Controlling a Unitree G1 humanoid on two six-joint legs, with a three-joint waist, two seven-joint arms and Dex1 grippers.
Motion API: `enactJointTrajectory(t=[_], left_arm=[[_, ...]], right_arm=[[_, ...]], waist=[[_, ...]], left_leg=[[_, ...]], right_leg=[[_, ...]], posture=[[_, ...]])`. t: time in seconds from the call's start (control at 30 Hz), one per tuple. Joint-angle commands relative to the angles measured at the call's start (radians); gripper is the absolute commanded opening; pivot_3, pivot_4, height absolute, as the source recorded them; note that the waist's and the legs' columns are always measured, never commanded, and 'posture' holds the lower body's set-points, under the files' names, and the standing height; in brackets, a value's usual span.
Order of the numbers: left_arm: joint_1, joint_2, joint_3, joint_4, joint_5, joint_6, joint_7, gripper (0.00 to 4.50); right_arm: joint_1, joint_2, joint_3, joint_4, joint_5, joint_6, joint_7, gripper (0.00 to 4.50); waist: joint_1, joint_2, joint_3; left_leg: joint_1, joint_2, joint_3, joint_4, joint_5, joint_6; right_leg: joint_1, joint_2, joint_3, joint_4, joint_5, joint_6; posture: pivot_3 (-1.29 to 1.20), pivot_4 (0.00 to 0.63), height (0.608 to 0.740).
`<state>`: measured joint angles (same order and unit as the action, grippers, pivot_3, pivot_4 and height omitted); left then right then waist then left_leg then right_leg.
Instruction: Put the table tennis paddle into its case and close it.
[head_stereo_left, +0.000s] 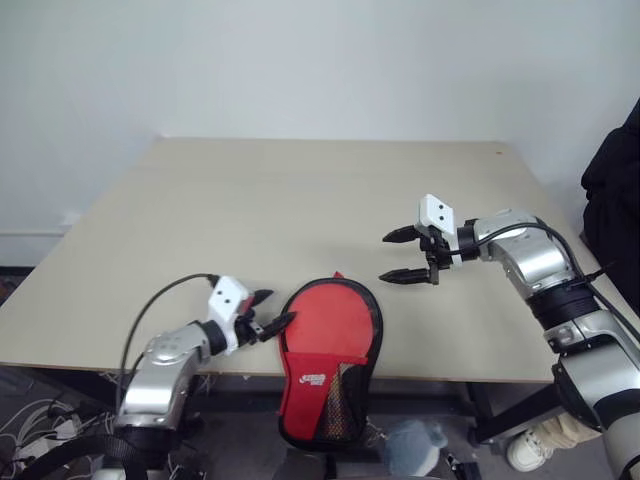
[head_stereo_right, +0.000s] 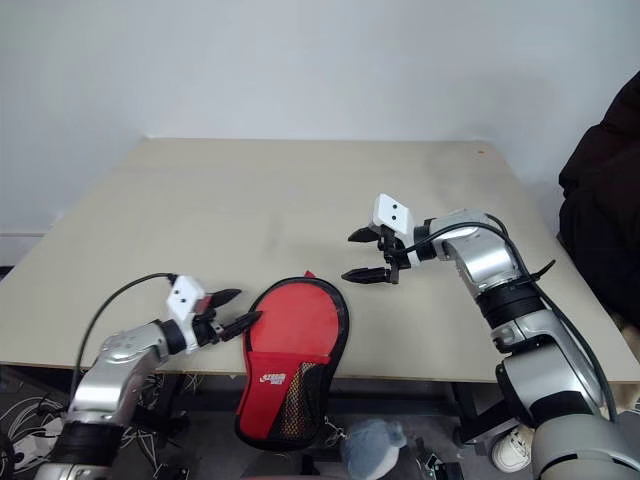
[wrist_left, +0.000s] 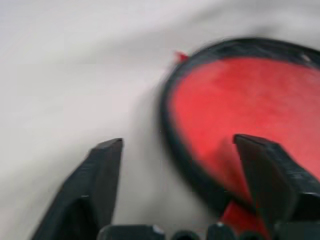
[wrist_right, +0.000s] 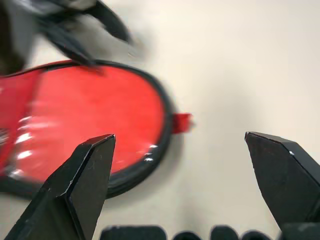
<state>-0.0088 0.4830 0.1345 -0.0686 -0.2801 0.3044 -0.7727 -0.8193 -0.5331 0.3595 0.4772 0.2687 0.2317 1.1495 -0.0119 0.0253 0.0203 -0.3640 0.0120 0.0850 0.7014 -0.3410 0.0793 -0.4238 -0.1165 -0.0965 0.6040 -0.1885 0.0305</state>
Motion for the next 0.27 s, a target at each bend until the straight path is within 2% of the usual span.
enactJointTrajectory(t=[0.03,0.17,0.27], left_arm=[[0.055,-0.012,0.121,-0.132,-0.036,0.006,0.113,4.49],[0.164,-0.086,0.174,-0.239,-0.112,0.070,0.194,4.49],[0.215,-0.122,0.184,-0.266,-0.112,0.081,0.248,4.49]], right_arm=[[0.015,0.063,-0.059,-0.039,-0.020,0.043,-0.105,4.50],[0.020,0.147,-0.092,-0.004,-0.036,0.070,-0.197,4.50],[0.012,0.198,-0.115,0.033,-0.045,0.084,-0.242,4.50]], waist=[[-0.008,0.000,0.002],[-0.014,0.000,0.004],[-0.015,0.000,0.004]], left_leg=[[0.000,0.000,0.000,0.000,0.000,-0.001],[0.002,0.000,0.003,-0.001,0.001,-0.002],[0.004,0.001,0.007,-0.001,0.002,-0.003]], right_leg=[[0.000,0.000,0.000,0.000,0.000,0.000],[0.000,0.000,0.002,0.001,0.000,0.000],[0.000,0.001,0.004,0.002,0.000,0.000]], posture=[[0.00,0.000,0.740],[0.00,0.000,0.740],[0.00,0.000,0.740]])
